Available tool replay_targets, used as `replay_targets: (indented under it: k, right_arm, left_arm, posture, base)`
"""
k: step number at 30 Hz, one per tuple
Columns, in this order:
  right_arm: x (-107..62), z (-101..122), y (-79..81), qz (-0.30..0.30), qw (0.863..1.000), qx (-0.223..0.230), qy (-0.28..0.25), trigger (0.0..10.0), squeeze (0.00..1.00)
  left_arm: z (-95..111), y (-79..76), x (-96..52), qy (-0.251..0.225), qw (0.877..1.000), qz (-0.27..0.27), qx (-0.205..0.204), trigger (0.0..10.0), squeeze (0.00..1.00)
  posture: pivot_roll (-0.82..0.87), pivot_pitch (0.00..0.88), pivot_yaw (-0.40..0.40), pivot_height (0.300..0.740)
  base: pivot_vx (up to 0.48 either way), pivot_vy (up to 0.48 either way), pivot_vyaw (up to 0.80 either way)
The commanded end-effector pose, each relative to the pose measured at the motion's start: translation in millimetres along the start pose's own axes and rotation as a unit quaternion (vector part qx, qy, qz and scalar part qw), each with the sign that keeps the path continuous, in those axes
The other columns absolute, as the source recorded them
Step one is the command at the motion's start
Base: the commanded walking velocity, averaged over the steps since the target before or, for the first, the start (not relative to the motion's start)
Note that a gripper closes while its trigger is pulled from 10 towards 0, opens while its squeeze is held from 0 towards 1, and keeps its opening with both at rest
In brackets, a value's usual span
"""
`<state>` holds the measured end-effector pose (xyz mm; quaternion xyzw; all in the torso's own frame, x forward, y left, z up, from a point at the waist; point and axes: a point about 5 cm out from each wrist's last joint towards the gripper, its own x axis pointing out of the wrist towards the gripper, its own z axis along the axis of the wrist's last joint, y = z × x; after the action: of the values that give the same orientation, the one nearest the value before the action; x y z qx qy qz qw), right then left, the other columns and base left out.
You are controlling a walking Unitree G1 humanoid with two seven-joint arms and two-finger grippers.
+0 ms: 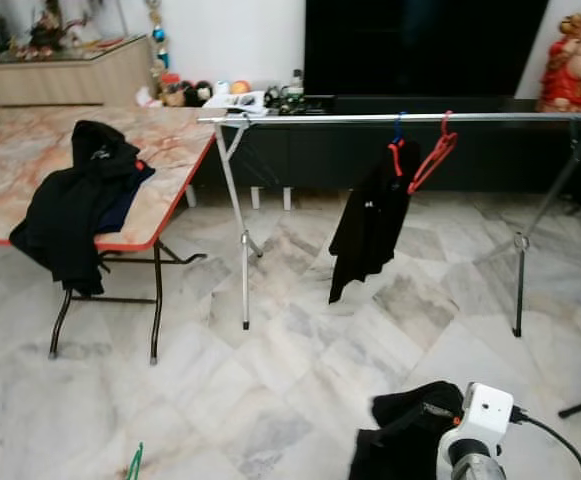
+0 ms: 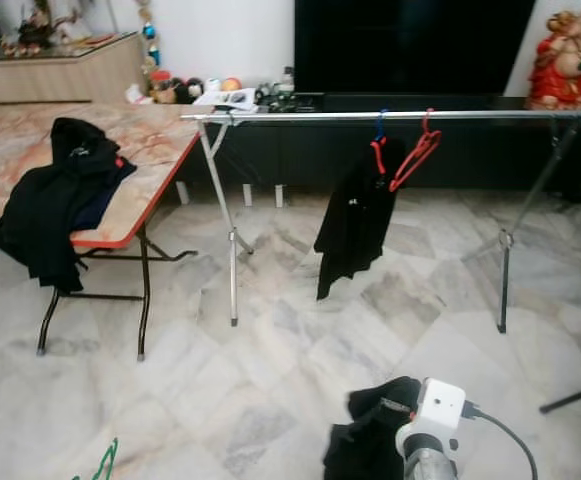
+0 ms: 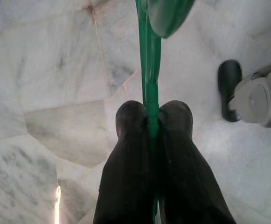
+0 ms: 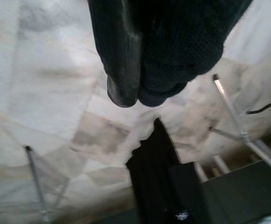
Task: Hang hanger
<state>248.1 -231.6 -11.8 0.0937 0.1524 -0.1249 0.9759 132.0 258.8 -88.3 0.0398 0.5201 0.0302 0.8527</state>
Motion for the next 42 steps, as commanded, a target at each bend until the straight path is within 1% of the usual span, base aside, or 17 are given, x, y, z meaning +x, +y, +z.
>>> replay_targets:
  k: [1,3,6,9,10,13,15,16,17,19,23,30,36,38,39,42]
  right_arm:
    - [5.9,12.4,7.7,0.010,1.000,0.007,-0.026,10.0,0.00]
    - [8.0,15.3,5.5,0.004,1.000,-0.001,-0.027,10.0,0.00]
    - [10.0,17.9,4.7,0.000,1.000,-0.003,-0.028,10.0,0.00]
    - [12.3,20.5,8.6,0.005,1.000,-0.007,-0.030,10.0,0.00]
    - [12.7,21.2,9.5,0.007,0.999,-0.008,-0.031,10.0,0.00]
    - [13.7,23.1,12.1,0.013,0.999,-0.008,-0.034,10.0,0.00]
    - [14.3,23.8,12.6,0.015,0.999,-0.010,-0.034,10.0,0.00]
    - [14.7,24.1,12.5,0.015,0.999,-0.008,-0.033,10.0,0.00]
    - [14.7,24.1,12.5,0.015,0.999,-0.008,-0.033,10.0,0.00]
    - [15.7,25.3,13.3,0.014,0.999,-0.002,-0.035,10.0,0.00]
    - [16.1,24.8,14.6,0.014,0.999,-0.002,-0.033,10.0,0.00]
    - [16.2,23.7,17.2,0.017,0.999,-0.001,-0.030,10.0,0.00]
    - [17.2,24.6,17.2,0.016,0.999,0.000,-0.030,10.0,0.00]
    - [17.5,24.6,17.6,0.016,0.999,0.000,-0.029,10.0,0.00]
    - [17.5,24.6,17.6,0.016,0.999,0.000,-0.029,10.0,0.00]
    - [17.7,24.7,18.2,0.018,0.999,-0.001,-0.029,10.0,0.00]
  left_arm:
    - [-5.6,11.4,-3.0,0.012,1.000,0.015,-0.002,10.0,0.00]
    - [-7.9,17.6,-4.9,0.016,1.000,0.016,0.001,10.0,0.00]
    - [-10.2,26.2,-7.6,0.020,1.000,0.020,0.001,10.0,0.00]
    - [-13.4,34.7,-10.7,0.025,0.999,0.025,-0.004,10.0,0.00]
    - [-13.8,35.2,-10.9,0.025,0.999,0.026,-0.007,10.0,0.00]
    - [-15.8,32.7,-10.4,0.027,0.999,0.026,-0.009,10.0,0.00]
    - [-17.8,26.3,-8.9,0.029,0.999,0.024,-0.011,10.0,0.00]
    - [-19.3,17.2,-6.7,0.031,0.999,0.020,-0.012,10.0,0.00]
    - [-19.3,17.2,-6.7,0.031,0.999,0.020,-0.012,10.0,0.00]
    - [-18.7,4.4,-3.4,0.034,0.999,0.013,-0.013,10.0,0.00]
    - [-15.6,-0.6,-1.6,0.034,0.999,0.011,-0.014,10.0,0.00]
    - [-12.7,-1.7,-0.6,0.034,0.999,0.015,-0.017,10.0,0.00]
    - [-16.9,-1.1,-1.5,0.039,0.999,0.016,-0.016,10.0,0.00]
    - [-22.0,5.8,-4.1,0.042,0.999,0.020,-0.018,10.0,0.00]
    - [-22.0,5.8,-4.1,0.042,0.999,0.020,-0.018,10.0,0.00]
    - [-27.2,13.7,-7.3,0.044,0.999,0.024,-0.019,10.0,0.00]
  posture:
    - [0.14,0.000,0.058,0.740]
    - [0.15,0.000,0.054,0.740]
    - [0.16,0.000,0.050,0.740]
    - [0.16,0.000,0.042,0.740]
    - [0.17,0.000,0.036,0.740]
    - [0.17,0.000,0.031,0.740]
    - [0.17,0.000,0.030,0.740]
    - [0.17,0.000,0.028,0.740]
    - [0.17,0.000,0.028,0.740]
    - [0.17,0.000,0.026,0.740]
    - [0.17,0.000,0.023,0.740]
    - [0.18,0.000,0.017,0.740]
    - [0.20,0.000,0.020,0.740]
    - [0.21,0.000,0.017,0.740]
    - [0.21,0.000,0.017,0.740]
    - [0.21,0.000,0.017,0.740]
  base:
    - [0.000,0.356,0.00]
    - [0.000,0.354,0.00]
    - [0.000,0.356,0.00]
    - [0.000,0.356,0.00]
    - [0.000,0.352,0.00]
    - [0.000,0.356,-0.31]
    - [0.000,0.356,0.51]
    - [0.000,0.356,0.50]
    - [0.000,0.356,0.50]
    - [0.000,0.354,0.00]
    - [0.000,0.355,0.00]
    - [0.000,0.357,0.00]
    - [0.000,0.357,0.00]
    - [0.000,0.358,0.00]
    - [0.000,0.360,0.00]
    - [0.000,0.356,0.00]
